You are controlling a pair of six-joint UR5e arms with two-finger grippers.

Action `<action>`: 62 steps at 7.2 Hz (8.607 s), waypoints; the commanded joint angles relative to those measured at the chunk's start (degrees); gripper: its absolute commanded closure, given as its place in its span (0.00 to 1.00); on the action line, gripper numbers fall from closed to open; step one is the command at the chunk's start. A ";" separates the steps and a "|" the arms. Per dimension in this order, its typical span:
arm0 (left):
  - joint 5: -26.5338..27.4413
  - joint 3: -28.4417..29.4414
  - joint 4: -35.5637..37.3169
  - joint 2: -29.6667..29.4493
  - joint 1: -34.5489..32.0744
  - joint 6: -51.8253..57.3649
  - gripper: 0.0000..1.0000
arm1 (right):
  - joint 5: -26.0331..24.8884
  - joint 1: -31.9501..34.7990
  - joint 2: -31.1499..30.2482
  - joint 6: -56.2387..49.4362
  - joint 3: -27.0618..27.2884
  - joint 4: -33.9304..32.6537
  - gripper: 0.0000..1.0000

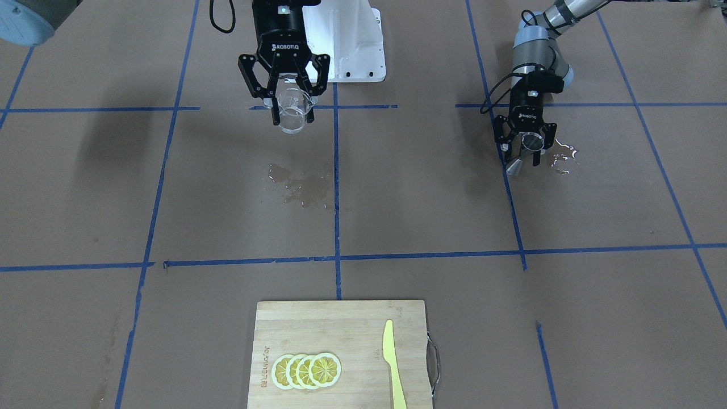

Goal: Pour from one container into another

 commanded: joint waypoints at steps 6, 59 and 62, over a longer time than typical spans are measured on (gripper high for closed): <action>2.30 -4.49 -14.49 1.18 -0.17 8.17 0.01 | 0.00 0.00 -0.09 -0.03 0.02 0.00 1.00; -118.02 -15.91 88.82 1.71 -93.16 64.55 0.00 | -3.87 -0.09 -36.21 8.50 -23.62 55.37 1.00; -118.11 -15.91 88.73 1.70 -93.16 64.55 0.00 | -3.87 -0.18 -36.12 9.11 -24.68 55.37 1.00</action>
